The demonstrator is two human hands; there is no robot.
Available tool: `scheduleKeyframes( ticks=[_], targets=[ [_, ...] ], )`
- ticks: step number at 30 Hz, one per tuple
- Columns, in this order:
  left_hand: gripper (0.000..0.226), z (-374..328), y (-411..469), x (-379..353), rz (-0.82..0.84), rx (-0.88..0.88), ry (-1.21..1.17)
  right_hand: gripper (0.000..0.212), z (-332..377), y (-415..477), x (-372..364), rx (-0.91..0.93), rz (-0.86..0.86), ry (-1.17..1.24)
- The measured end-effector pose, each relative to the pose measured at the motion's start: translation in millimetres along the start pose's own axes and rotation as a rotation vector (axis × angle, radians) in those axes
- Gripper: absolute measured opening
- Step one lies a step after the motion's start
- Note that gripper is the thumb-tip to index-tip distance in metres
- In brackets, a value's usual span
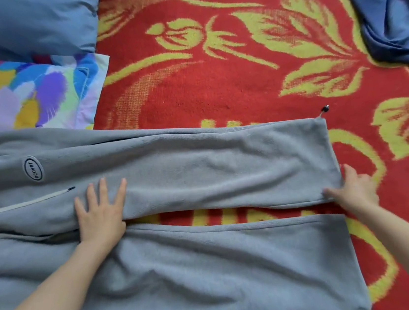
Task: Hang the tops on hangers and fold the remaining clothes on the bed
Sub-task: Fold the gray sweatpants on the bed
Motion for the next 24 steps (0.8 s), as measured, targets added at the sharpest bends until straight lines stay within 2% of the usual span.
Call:
scheduleKeyframes(
  ticks=[3,5,7,10,12,16,18,20,22,24],
  targets=[
    [0.1,14.2,-10.8,-3.7,0.068,0.157,-0.012,0.074,39.4,-28.9,-16.3,0.326,-0.076,-0.333],
    [0.093,18.5,-13.2,-1.7,0.085,0.164,0.001,0.063,59.1,-43.5,-40.1,0.495,0.036,-0.45],
    [0.092,25.0,-19.8,4.9,0.126,0.181,-0.009,0.058,71.4,-51.5,-47.3,0.475,0.115,-0.436],
    [0.087,47.7,-26.4,26.0,0.087,0.236,-0.061,0.055,106.3,-65.9,-41.7,0.523,0.078,-0.388],
    [0.08,70.2,-22.3,44.2,-0.009,0.26,-0.072,0.053,136.1,-78.0,-43.1,0.582,0.073,-0.393],
    [0.065,124.9,-10.4,75.9,-0.304,0.271,-0.209,0.056,191.8,-107.2,-50.4,0.672,0.036,-0.408],
    [0.063,165.6,-2.4,82.1,-0.357,0.283,-0.203,0.059,220.3,-126.3,-63.3,0.68,0.024,-0.391],
    [0.065,208.0,10.4,85.6,-0.317,0.306,-0.17,0.061,247.4,-143.7,-76.6,0.666,0.018,-0.381],
    [0.07,249.8,22.1,80.1,-0.208,0.342,-0.127,0.065,275.6,-160.7,-89.3,0.675,0.011,-0.361],
    [0.074,286.0,34.4,73.1,-0.097,0.302,-0.069,0.069,311.7,-180.3,-102.2,0.716,-0.006,-0.32]
  ],
)
Point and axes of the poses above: each hand's wrist, its own y-axis towards the middle knuckle, its own x-axis out of the back of the hand, z = x × y, the point moved 9 cm from there along y, towards the middle knuckle
